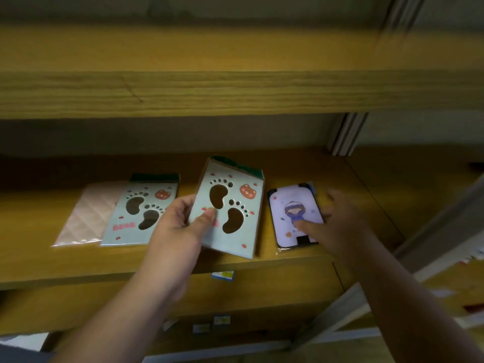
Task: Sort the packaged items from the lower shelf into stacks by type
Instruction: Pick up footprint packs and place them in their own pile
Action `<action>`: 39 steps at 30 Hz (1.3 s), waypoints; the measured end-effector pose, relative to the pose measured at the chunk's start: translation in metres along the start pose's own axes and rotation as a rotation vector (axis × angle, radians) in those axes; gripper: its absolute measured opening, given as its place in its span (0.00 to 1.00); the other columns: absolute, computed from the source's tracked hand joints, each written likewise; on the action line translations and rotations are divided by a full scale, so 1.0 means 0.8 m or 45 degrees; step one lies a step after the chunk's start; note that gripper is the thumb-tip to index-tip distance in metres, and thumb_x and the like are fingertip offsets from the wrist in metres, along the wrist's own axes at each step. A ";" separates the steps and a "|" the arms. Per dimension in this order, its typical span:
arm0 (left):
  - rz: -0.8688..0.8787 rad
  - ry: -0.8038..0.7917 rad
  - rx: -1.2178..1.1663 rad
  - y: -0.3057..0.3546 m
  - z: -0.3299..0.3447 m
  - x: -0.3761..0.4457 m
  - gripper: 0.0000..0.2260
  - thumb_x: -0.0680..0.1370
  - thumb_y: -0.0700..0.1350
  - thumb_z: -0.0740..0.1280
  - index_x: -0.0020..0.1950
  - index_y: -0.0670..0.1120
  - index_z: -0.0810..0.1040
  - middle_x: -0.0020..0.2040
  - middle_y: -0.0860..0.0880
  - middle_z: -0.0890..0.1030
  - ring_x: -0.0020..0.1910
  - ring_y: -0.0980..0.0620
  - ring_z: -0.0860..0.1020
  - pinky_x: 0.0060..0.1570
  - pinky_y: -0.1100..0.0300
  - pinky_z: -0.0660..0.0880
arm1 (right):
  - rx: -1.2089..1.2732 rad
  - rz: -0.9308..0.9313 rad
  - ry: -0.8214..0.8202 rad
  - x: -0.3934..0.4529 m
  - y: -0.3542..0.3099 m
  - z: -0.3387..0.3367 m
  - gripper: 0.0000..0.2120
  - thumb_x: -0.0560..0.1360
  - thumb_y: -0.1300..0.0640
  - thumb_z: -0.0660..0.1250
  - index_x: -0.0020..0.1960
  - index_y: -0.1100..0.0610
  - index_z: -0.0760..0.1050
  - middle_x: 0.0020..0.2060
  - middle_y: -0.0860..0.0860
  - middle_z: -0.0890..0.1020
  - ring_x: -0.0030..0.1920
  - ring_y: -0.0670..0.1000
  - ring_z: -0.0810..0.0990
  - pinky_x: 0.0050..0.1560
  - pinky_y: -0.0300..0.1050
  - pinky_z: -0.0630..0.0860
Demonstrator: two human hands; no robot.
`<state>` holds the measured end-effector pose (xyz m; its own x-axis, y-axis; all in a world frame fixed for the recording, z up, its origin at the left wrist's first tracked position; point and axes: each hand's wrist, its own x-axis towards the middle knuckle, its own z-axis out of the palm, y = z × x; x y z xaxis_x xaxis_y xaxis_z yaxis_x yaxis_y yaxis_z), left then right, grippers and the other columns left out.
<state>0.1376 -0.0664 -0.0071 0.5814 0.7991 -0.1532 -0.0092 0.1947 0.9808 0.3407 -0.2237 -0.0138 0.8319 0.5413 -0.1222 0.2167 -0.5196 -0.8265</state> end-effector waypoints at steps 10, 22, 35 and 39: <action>-0.091 0.025 -0.113 0.000 0.057 -0.045 0.11 0.78 0.38 0.69 0.58 0.48 0.75 0.48 0.45 0.87 0.46 0.45 0.86 0.42 0.49 0.82 | 0.891 0.187 -0.303 -0.054 0.027 -0.068 0.12 0.78 0.61 0.69 0.61 0.60 0.78 0.49 0.57 0.88 0.49 0.55 0.87 0.47 0.51 0.84; -0.010 0.127 -0.162 0.018 0.188 -0.203 0.12 0.71 0.34 0.67 0.46 0.50 0.77 0.37 0.44 0.87 0.34 0.46 0.86 0.25 0.57 0.79 | 0.966 -0.211 -0.515 -0.151 0.089 -0.235 0.09 0.75 0.53 0.68 0.49 0.41 0.83 0.48 0.49 0.88 0.50 0.52 0.87 0.45 0.51 0.84; 0.112 0.002 0.039 -0.015 0.395 -0.331 0.04 0.79 0.40 0.64 0.49 0.48 0.76 0.38 0.54 0.86 0.35 0.58 0.84 0.29 0.62 0.78 | 1.229 0.093 -0.177 -0.179 0.223 -0.446 0.12 0.81 0.54 0.63 0.60 0.56 0.80 0.49 0.62 0.87 0.52 0.67 0.84 0.57 0.75 0.75; -0.044 -0.156 -0.076 -0.023 0.477 -0.320 0.10 0.74 0.36 0.66 0.54 0.42 0.75 0.47 0.40 0.87 0.45 0.39 0.86 0.37 0.46 0.80 | 1.235 0.163 -0.097 -0.179 0.268 -0.496 0.15 0.81 0.53 0.60 0.55 0.59 0.83 0.49 0.63 0.87 0.55 0.67 0.83 0.61 0.71 0.75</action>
<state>0.2997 -0.4914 0.0601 0.6774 0.7165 -0.1669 -0.0342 0.2572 0.9657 0.4709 -0.6751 0.0444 0.7774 0.5774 -0.2494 -0.4149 0.1728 -0.8933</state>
